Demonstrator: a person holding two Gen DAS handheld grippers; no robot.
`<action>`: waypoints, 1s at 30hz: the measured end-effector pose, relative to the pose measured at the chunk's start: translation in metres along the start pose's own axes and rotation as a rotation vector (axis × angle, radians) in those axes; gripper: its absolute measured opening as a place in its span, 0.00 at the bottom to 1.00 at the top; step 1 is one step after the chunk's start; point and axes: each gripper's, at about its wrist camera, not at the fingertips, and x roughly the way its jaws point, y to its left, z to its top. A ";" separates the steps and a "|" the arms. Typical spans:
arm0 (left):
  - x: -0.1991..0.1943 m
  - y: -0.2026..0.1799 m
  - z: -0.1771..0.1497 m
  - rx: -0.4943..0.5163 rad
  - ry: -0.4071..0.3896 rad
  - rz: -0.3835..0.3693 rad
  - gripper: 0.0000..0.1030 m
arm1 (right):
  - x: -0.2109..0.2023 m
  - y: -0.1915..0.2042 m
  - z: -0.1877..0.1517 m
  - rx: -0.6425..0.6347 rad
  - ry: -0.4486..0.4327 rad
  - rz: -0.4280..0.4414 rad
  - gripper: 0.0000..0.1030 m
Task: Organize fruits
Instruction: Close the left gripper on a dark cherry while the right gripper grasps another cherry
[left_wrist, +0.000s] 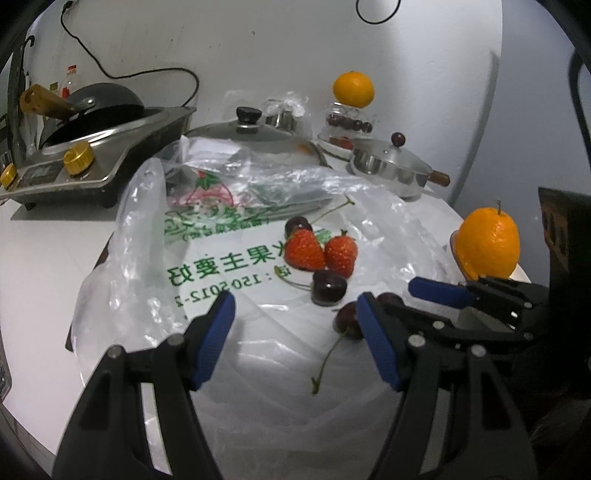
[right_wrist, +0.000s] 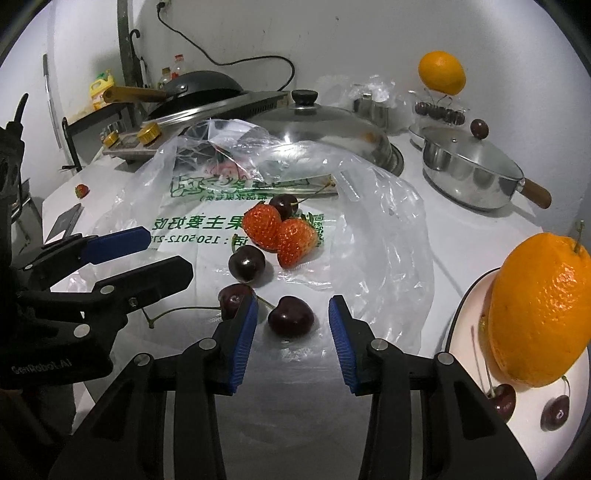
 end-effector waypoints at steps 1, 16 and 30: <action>0.000 0.000 0.000 0.000 0.001 -0.001 0.68 | 0.002 0.000 0.000 0.002 0.009 0.001 0.42; 0.005 -0.001 0.001 0.007 0.013 -0.010 0.68 | 0.012 -0.002 0.002 0.012 0.056 0.025 0.35; 0.011 -0.014 -0.001 0.034 0.038 -0.022 0.68 | -0.003 -0.008 0.002 0.021 -0.002 0.013 0.29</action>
